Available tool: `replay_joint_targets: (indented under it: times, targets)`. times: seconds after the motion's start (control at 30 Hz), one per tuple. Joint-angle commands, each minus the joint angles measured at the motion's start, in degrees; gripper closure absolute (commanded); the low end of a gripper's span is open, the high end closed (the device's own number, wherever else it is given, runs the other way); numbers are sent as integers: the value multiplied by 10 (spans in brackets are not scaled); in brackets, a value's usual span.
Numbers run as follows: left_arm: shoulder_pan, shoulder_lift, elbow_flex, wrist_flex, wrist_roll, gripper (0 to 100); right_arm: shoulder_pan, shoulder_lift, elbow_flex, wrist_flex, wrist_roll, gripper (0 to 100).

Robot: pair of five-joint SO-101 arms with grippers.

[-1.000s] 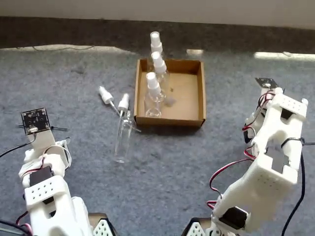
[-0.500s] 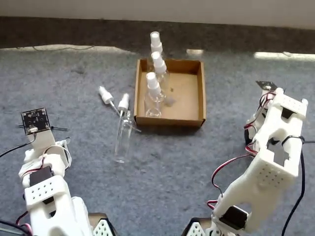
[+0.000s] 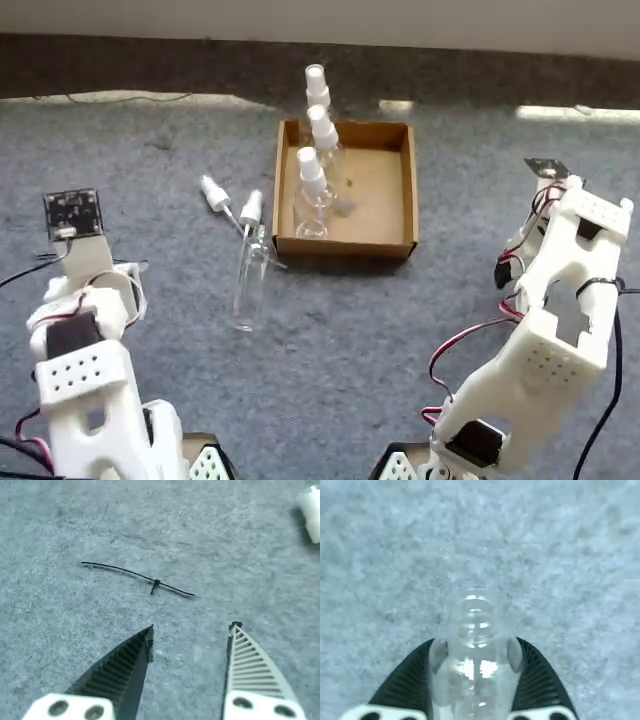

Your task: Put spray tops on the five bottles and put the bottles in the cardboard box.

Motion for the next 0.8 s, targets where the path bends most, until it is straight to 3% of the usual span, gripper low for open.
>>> replay_joint_targets:
  times: [0.0,0.17,0.43,0.77]
  targets:
    - [106,87,-226,175,11,779,-2,-104,11,10,16,995]
    - [171,284,-451,239,62,779,-16,-201,87,9,17,995]
    - [235,595,-742,247,21,779,-74,-366,230,9,16,995]
    - [280,826,-912,247,18,779,-96,-553,403,-34,12,995]
